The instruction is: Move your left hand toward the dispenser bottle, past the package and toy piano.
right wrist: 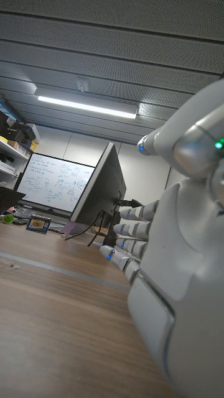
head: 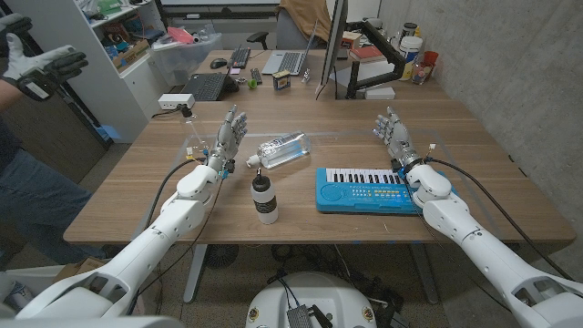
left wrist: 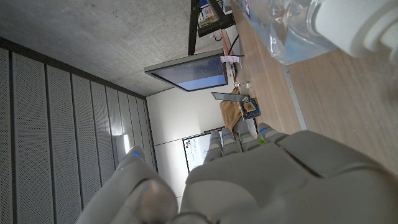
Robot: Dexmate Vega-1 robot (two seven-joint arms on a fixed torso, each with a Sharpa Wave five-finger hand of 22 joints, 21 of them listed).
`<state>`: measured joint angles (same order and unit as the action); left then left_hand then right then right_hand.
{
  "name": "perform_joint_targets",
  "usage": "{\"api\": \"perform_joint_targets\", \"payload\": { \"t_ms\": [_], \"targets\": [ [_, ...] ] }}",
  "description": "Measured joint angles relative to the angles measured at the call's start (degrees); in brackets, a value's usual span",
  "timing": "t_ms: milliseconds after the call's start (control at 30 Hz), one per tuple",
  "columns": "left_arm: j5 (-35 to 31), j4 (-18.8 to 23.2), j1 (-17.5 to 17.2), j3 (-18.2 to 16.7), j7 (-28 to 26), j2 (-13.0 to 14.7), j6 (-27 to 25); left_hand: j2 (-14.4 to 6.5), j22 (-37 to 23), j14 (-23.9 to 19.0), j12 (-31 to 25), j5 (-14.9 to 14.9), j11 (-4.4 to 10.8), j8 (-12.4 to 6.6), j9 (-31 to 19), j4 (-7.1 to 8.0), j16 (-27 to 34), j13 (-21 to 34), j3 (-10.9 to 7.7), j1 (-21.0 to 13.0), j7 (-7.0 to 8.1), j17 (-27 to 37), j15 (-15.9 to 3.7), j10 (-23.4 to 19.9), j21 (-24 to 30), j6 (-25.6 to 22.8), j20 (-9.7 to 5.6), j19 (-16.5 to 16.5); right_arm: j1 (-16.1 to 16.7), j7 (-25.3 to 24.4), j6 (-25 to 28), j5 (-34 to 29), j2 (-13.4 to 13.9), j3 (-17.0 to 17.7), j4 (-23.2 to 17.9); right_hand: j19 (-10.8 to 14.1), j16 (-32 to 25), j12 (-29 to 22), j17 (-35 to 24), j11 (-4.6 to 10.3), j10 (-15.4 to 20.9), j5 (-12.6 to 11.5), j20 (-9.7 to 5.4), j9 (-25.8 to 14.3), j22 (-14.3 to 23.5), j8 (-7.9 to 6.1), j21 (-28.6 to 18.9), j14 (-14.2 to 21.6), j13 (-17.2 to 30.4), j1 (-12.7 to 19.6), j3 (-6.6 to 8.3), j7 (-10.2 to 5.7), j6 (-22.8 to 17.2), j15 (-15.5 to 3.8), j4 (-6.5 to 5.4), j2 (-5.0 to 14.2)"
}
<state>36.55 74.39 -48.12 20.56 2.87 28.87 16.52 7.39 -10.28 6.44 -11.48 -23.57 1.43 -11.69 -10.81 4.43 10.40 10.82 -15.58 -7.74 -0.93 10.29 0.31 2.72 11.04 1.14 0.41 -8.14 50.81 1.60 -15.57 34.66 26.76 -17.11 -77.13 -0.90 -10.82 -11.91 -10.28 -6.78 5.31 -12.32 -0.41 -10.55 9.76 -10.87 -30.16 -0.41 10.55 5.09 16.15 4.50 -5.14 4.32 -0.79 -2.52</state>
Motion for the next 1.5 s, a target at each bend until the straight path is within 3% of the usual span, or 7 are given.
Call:
{"api": "perform_joint_targets", "payload": {
  "t_ms": [633, 1333, 1500],
  "targets": [
    [-2.59, -0.27, 0.22, -2.44, 3.29, -2.40, -1.99, 0.00, 0.00, -0.01, 0.00, 0.00, 0.00, 0.00, 0.00, 0.00, 0.00, 0.00, 0.00, 0.00, 0.00, -0.01, 0.00, 0.00, 0.02, 0.00, 0.00, 0.00, 3.56, 5.97, 5.28, -11.02, -10.46, 12.74, -3.09, 0.01, 0.01, 0.01, 0.01, 0.01, 0.01, 0.00, 0.00, 0.01, -0.01, 0.00, 0.13, 0.00, -0.01, 0.24, 0.00, 0.00, 0.01, -0.02, 0.00, 0.28],
    [-4.03, 2.37, -1.90, -4.19, 4.77, -2.35, -3.98, -0.20, 0.01, -0.01, 0.00, -0.22, -0.30, 0.00, 0.00, -0.17, -0.01, -0.01, 0.18, -0.64, 0.00, -0.02, 0.00, 0.30, 0.02, 0.00, 0.32, -0.31, 3.52, 11.03, 6.71, -18.09, -17.11, 18.81, -2.44, 0.01, 0.01, -0.12, 0.02, 0.02, 0.01, 0.00, 0.00, 0.01, -0.02, 0.00, 0.72, 0.00, -0.02, 0.23, 0.00, 0.00, 0.01, -0.03, 0.00, 0.28],
    [-4.49, 3.17, -2.36, -4.44, 4.79, -1.97, -4.08, -0.42, 0.01, 0.29, 0.00, -0.40, -0.43, 0.00, 0.01, -0.37, -0.01, -0.02, 0.33, -1.58, 0.00, -0.02, 0.31, 0.43, 0.02, 0.00, 1.27, -0.85, 3.51, 11.52, 6.83, -18.79, -17.95, 19.49, -2.29, 0.01, 0.01, -0.12, 0.02, 0.02, 0.01, 0.00, 0.00, 0.02, -0.02, 0.00, 0.93, 0.00, -0.02, 0.23, 0.00, 0.00, 0.02, -0.03, 0.00, 0.28]
  ]
}}
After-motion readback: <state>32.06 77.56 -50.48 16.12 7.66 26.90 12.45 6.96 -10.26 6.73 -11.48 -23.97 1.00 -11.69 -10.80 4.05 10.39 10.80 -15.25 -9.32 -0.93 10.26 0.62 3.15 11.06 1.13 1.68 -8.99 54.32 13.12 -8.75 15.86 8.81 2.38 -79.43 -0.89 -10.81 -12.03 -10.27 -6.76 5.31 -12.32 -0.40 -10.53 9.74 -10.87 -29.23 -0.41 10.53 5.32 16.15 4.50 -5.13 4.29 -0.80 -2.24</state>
